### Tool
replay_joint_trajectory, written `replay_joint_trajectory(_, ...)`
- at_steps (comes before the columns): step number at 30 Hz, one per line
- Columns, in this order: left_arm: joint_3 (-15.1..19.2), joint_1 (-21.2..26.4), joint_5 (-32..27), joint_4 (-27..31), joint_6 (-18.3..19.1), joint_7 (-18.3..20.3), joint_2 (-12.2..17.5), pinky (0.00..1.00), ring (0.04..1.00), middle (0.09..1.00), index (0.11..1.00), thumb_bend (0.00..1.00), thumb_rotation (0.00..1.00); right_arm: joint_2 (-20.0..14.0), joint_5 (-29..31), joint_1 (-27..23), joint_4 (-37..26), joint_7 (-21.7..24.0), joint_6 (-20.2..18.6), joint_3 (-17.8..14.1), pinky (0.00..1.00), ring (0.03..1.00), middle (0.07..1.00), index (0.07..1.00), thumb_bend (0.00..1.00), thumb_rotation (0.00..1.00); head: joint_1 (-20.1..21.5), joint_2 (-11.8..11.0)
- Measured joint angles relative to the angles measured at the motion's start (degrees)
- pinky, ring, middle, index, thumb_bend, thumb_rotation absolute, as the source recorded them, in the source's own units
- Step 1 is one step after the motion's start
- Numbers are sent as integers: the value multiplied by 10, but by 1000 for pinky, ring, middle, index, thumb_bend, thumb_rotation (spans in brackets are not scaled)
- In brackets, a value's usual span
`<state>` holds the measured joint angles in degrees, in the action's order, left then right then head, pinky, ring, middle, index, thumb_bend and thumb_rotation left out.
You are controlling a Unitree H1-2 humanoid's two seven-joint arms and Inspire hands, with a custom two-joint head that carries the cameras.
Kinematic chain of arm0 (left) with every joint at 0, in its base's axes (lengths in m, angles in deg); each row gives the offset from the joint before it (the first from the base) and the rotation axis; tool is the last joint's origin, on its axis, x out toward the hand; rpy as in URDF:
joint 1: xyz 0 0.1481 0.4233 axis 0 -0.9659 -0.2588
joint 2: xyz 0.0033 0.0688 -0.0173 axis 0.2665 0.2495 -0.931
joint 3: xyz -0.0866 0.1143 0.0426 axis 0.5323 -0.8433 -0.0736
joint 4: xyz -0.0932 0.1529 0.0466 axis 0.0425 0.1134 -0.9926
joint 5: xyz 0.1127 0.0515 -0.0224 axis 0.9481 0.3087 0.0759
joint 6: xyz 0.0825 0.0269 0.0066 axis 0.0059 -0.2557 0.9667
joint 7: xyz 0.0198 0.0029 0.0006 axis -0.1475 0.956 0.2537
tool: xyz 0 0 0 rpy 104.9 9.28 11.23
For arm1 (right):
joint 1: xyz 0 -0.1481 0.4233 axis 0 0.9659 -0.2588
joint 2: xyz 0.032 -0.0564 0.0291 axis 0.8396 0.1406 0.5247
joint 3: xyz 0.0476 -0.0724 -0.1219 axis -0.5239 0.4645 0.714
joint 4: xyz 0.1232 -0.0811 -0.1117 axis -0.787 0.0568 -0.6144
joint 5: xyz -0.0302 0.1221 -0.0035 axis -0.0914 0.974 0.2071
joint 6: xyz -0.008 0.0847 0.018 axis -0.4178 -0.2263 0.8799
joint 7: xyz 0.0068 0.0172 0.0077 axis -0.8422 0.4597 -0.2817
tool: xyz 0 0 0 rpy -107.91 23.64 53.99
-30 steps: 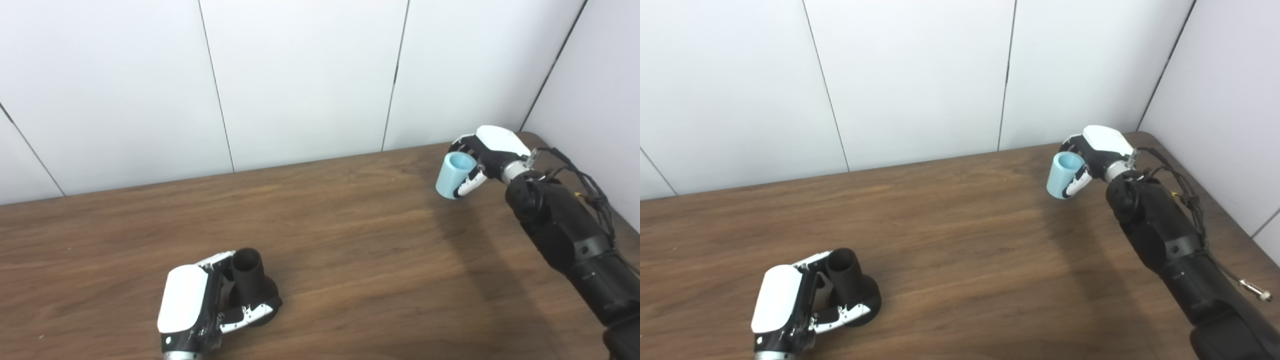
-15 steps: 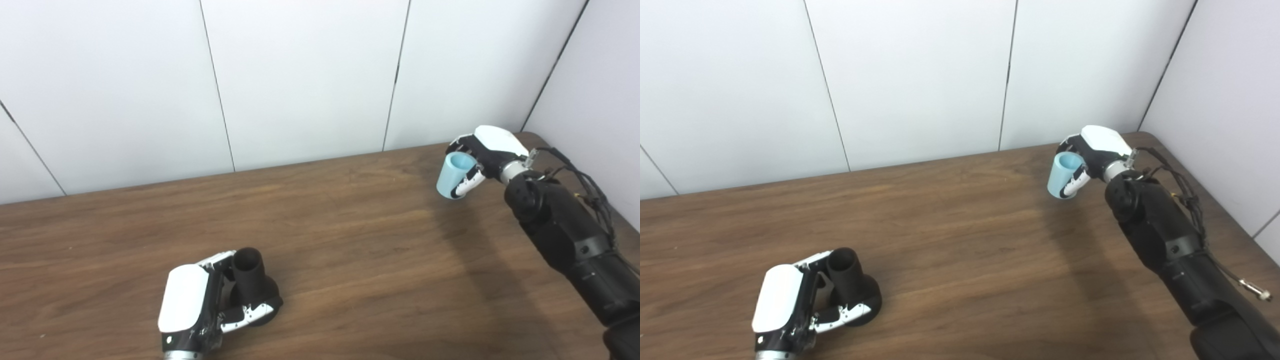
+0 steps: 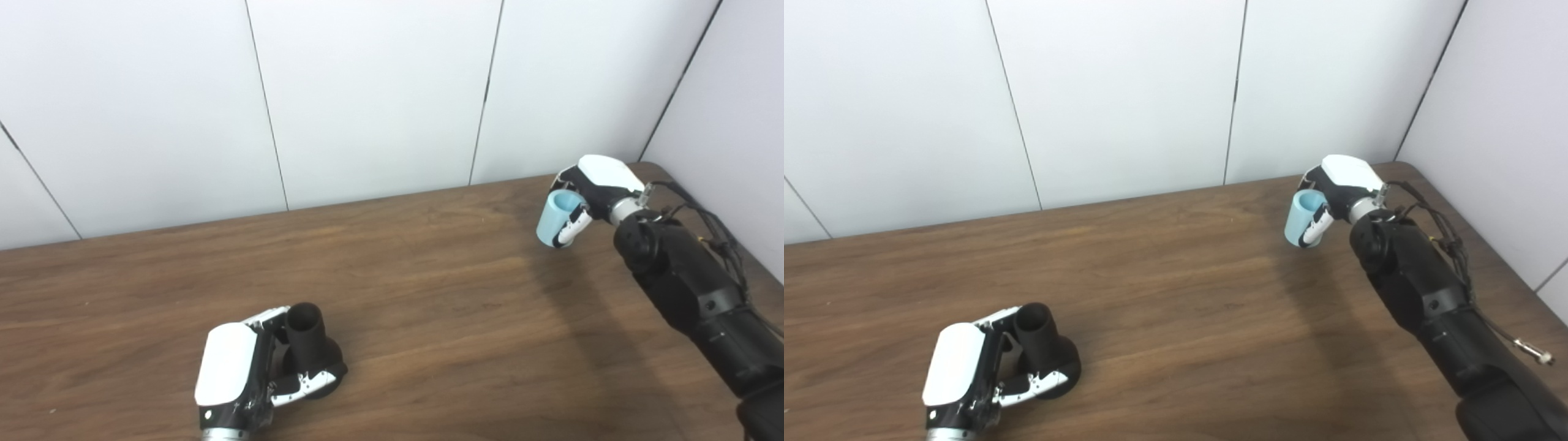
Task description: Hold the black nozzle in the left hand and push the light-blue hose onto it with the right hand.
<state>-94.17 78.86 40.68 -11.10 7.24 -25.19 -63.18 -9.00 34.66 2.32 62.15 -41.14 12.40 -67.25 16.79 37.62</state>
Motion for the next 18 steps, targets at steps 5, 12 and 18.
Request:
replay_joint_trajectory(5, 0, 0, 0, 0, 0, 0, 0, 393, 474, 495, 466, 480, 0, 3, -16, 1, 2, -31, -13, -1, 115, 173, 256, 488, 523, 118, 2, 1)
replay_joint_trajectory(12, -2, 2, 1, -2, 0, 0, 1, 401, 477, 493, 466, 480, 0, 6, -18, 5, -10, -34, -32, -3, 326, 389, 435, 517, 526, 3, -2, 3)
replay_joint_trajectory(18, -4, 2, 2, -2, 0, 0, 1, 394, 479, 494, 466, 480, 0, 7, -5, 19, -47, -32, -32, -13, 399, 385, 486, 512, 518, 0, -15, 7)
